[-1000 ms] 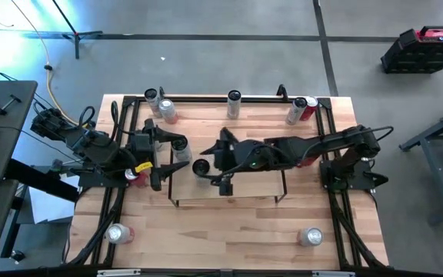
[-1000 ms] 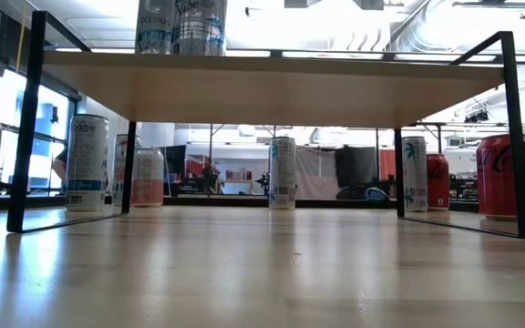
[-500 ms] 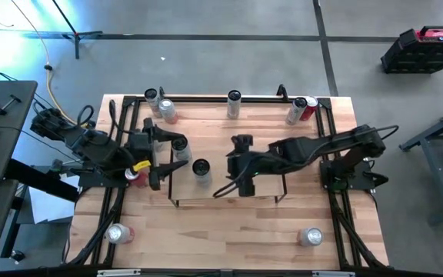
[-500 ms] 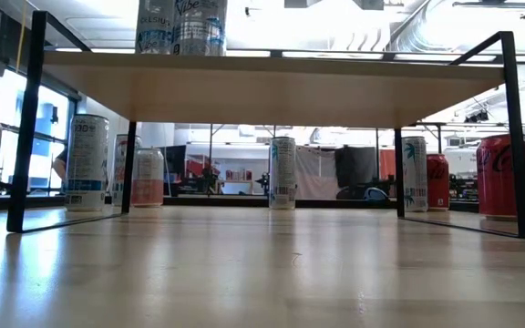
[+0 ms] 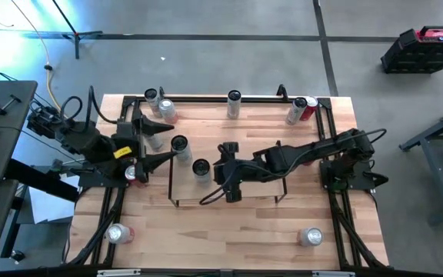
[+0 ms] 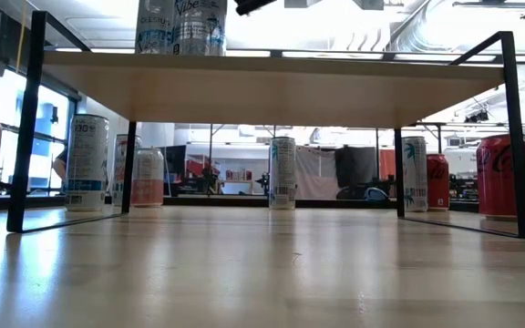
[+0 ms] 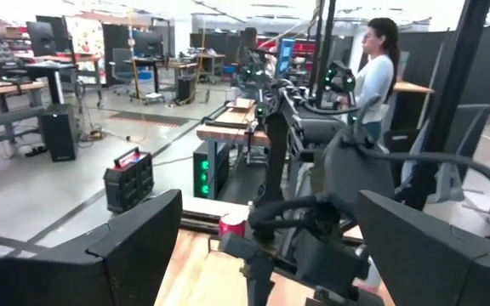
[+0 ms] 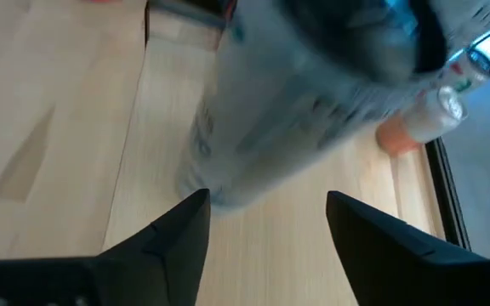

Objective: Place canned beverage on shelf
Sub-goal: Put the bottom white blue soda can aligned with the other white blue soda can on the shelf

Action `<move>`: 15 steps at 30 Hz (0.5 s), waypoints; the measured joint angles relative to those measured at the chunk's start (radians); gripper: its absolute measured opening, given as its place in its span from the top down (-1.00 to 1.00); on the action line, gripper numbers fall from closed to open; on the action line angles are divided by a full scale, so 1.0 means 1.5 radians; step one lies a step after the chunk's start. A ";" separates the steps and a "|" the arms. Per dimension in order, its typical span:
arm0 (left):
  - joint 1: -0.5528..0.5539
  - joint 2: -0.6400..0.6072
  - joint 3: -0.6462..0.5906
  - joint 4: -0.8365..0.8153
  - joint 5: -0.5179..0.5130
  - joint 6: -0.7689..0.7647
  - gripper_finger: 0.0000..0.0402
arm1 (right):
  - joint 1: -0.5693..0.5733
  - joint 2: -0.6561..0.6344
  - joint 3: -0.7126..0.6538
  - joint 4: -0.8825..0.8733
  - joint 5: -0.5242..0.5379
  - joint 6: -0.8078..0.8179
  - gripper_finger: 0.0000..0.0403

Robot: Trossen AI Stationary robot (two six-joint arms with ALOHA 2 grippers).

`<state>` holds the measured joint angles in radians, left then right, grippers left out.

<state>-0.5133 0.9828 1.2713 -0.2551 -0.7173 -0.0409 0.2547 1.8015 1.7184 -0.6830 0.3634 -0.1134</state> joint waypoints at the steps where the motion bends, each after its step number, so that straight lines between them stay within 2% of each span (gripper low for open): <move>1: 0.000 0.000 0.000 0.004 0.004 0.000 -0.70 | -0.002 0.000 0.000 0.006 0.000 0.000 -0.05; 15: 0.000 -0.004 0.000 0.011 0.008 0.008 -0.70 | -0.017 0.010 0.001 0.083 -0.058 -0.029 0.09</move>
<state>-0.5137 0.9775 1.2713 -0.2388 -0.7055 -0.0292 0.2291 1.8160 1.7191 -0.5587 0.2760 -0.1564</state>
